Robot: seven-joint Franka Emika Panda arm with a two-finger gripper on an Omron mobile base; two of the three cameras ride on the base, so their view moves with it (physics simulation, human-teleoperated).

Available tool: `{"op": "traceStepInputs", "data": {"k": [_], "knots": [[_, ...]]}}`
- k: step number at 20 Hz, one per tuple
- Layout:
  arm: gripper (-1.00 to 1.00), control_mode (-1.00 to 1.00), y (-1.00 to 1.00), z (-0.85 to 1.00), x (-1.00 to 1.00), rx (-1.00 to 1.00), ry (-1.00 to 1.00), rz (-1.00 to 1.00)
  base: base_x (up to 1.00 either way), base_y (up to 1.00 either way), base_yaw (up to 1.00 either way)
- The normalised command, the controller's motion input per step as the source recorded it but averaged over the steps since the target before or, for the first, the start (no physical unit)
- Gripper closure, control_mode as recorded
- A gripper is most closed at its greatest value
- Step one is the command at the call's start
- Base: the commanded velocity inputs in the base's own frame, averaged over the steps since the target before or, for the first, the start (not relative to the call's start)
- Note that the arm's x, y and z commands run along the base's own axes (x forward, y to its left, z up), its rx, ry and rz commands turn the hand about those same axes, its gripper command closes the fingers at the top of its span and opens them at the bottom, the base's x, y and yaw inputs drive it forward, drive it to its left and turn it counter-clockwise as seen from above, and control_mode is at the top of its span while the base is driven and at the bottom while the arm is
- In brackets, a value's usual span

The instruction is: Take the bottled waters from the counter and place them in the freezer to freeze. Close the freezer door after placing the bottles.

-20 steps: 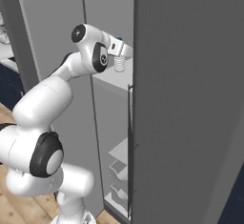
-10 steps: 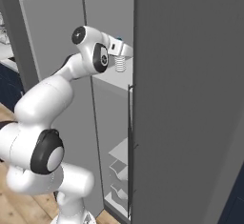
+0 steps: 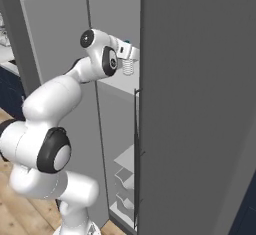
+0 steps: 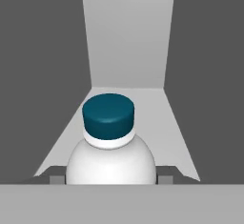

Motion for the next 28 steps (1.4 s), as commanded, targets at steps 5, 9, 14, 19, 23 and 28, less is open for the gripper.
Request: {"op": "traceStepInputs", "data": {"k": [5, 9, 14, 19, 23, 28], "knots": [[1.0, -1.0, 0.0, -0.08, 0.38, 0.0, 0.0, 0.0, 0.0, 0.0, 0.0], [1.0, -1.0, -0.06, -0.03, 0.31, 0.0, 0.0, 0.0, 0.0, 0.0, 0.0], [1.0, -1.0, -0.08, -0.01, 0.3, 0.0, -0.01, 0.0, 0.0, 0.0, 0.0], [1.0, -1.0, -0.16, -0.04, 0.35, 0.0, 0.0, 0.0, 0.0, 0.0, 0.0], [1.0, -1.0, -0.17, -0.05, 0.37, 0.0, 0.0, 0.0, 0.0, 0.0, 0.0], [1.0, -1.0, -0.08, -0.13, 0.34, 0.0, 0.0, 0.0, 0.0, 0.0, 0.0]]}}
